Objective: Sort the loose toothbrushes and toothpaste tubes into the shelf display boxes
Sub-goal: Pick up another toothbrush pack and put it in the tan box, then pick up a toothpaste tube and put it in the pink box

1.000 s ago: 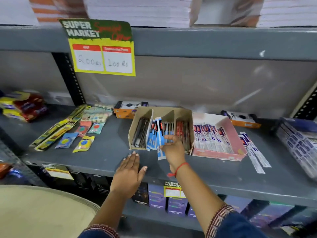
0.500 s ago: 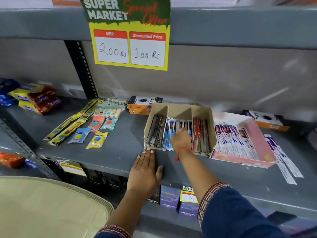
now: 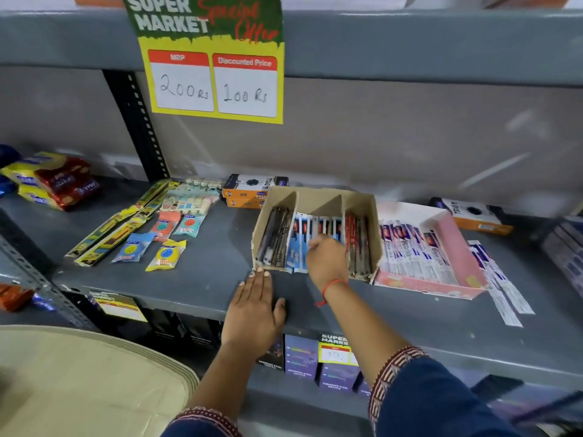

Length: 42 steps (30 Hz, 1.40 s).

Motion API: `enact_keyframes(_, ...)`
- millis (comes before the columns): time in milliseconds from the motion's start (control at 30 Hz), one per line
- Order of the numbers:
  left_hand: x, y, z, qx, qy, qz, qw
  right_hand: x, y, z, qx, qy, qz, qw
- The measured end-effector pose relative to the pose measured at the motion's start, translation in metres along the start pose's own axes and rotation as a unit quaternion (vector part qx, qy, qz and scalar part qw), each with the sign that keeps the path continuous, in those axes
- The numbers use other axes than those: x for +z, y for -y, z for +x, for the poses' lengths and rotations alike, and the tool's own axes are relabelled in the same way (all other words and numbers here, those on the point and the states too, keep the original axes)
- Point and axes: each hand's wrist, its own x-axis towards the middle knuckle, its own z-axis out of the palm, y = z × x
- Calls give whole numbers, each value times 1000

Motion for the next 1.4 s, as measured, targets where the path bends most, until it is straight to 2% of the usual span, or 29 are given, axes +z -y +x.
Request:
enact_keyframes(200, 4, -26, -7, -49, 26, 14, 998, -35, -17, -21, -30, -93, 98, 990)
enact_keyframes(300, 11, -53, -16, -23, 32, 0, 999, -60, -38, -22, -18, -150, 109, 983)
enact_keyframes(433, 18, -88, -19, 20, 52, -4, 998, -97, -77, -21, 45, -218, 90, 971)
enact_keyframes(667, 28, -150, -13, 98, 108, -17, 989, -144, -146, -30, 136, -267, 18, 954)
enact_keyframes(867, 37, -184, -2, 156, 135, -10, 978, -167, -166, -23, 148, -318, 16, 936)
enact_keyframes(933, 39, -188, 2, 173, 137, -10, 975, -173, -172, -19, 165, -293, -14, 942)
enact_keyframes(1033, 43, -186, 4, 198, 120, 2, 973, -179, -186, -12, 213, -186, -118, 952)
enact_keyframes(1100, 45, -184, 4, 201, 106, 6, 974, -183, -193, -5, 225, -142, -147, 953)
enact_keyframes(1200, 48, -185, 3, 198, 96, -1, 975, -192, -197, 10, 232, -94, -109, 962)
enact_keyframes(1400, 47, -184, 3, 193, 93, -12, 977, -205, -197, 27, 283, -32, -44, 958)
